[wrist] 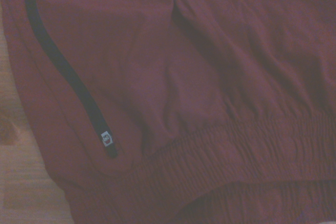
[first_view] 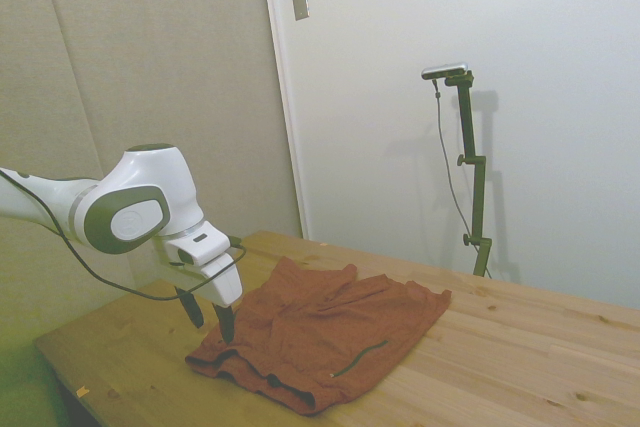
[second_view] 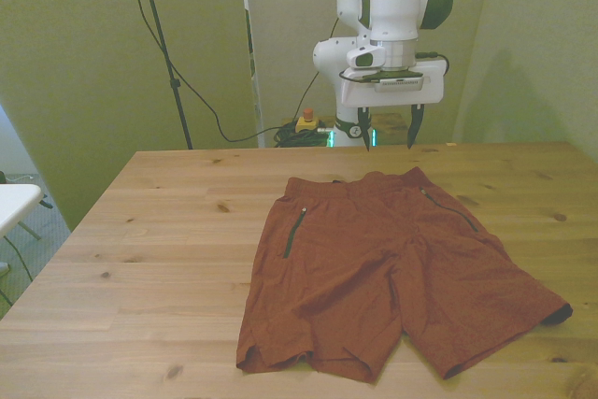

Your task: Fold the shorts

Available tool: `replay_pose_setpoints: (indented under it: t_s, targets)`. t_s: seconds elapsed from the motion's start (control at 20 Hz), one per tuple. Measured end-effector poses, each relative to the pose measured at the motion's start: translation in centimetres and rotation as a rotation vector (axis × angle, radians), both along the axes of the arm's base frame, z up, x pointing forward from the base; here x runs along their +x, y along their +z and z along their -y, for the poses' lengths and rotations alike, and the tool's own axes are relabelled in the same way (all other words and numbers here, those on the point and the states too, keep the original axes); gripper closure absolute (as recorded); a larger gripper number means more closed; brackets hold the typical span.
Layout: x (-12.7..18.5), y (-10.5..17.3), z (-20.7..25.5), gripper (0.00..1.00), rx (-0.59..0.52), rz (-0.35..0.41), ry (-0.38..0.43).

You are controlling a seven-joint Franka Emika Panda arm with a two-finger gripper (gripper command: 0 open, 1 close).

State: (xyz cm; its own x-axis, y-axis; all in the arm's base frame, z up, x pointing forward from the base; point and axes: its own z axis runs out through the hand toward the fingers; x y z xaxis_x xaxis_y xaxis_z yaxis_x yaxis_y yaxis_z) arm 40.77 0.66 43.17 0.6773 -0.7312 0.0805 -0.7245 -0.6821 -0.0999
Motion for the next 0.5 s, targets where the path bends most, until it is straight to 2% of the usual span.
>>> replay_pose_setpoints:
  t_s: [0.15, 0.5]
  targets:
    - [0.1, -0.1, -0.1, 0.0, -0.036, 0.004, 0.015]
    - [0.7, 0.5, -5.9, 0.0, -0.299, 0.1, 0.087]
